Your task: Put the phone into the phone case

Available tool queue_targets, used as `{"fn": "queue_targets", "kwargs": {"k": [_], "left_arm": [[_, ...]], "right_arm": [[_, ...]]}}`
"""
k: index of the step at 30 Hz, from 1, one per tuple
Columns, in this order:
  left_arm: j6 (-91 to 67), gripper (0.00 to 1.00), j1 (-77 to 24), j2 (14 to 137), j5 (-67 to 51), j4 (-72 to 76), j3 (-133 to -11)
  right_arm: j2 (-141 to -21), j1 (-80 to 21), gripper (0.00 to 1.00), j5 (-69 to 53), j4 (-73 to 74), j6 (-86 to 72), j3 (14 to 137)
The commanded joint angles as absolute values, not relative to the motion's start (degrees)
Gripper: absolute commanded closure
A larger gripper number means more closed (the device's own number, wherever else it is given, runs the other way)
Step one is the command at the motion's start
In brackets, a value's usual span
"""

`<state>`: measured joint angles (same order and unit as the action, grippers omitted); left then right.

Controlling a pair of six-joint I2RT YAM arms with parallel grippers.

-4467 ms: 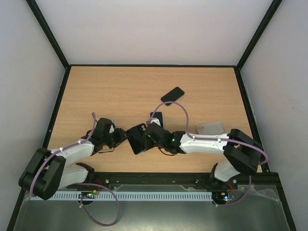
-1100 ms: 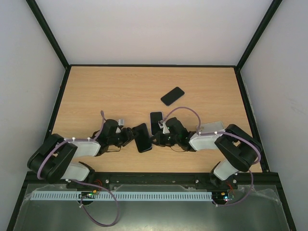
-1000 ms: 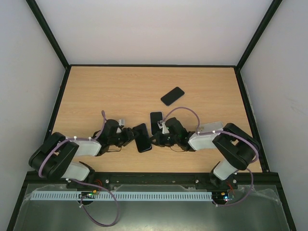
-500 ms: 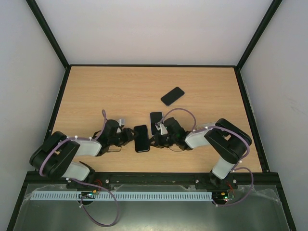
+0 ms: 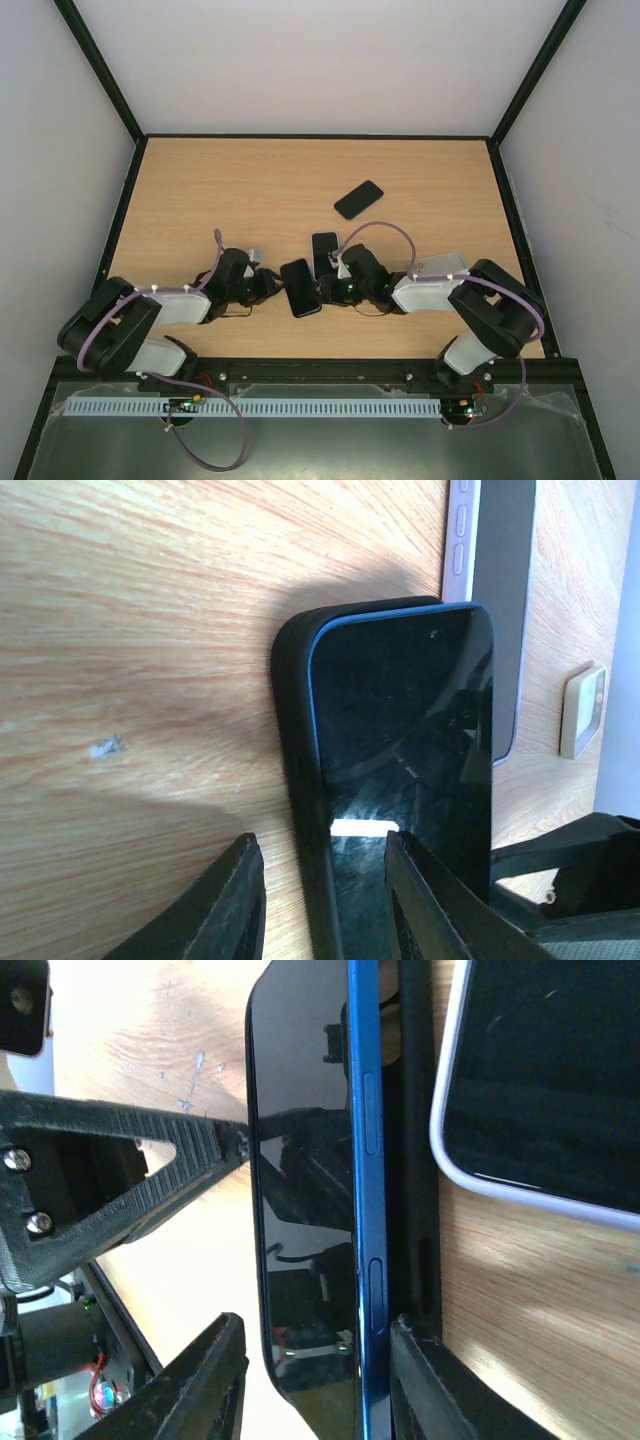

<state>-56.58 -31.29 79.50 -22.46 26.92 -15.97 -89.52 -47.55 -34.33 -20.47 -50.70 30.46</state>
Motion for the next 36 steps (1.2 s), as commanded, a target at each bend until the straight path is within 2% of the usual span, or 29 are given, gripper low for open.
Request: {"fn": "queue_targets", "kwargs": {"k": [1, 10, 23, 32, 36], "left_arm": [[-56.12, 0.66, -31.61, 77.41, -21.05, 21.03, -15.25], [-58.09, 0.64, -31.46, 75.15, -21.61, 22.76, -14.01], [-60.59, 0.66, -31.64, 77.79, -23.39, 29.05, -11.3], [-63.31, 0.79, -34.05, 80.94, -24.58, 33.77, -10.47], [-64.17, 0.81, -34.88, 80.78, -24.48, 34.09, -10.02]], "right_arm": [[-85.26, -47.7, 0.59, -29.95, -17.3, -51.48, 29.59], [-87.49, -47.75, 0.44, -27.16, -18.81, -51.92, 29.96], [-94.62, -48.14, 0.4, -32.62, -29.36, -56.97, 29.39], [-95.26, -48.16, 0.4, -35.21, -40.9, -64.92, 28.22], [-94.89, -48.16, 0.4, -35.61, -45.93, -68.19, 27.08]]}}
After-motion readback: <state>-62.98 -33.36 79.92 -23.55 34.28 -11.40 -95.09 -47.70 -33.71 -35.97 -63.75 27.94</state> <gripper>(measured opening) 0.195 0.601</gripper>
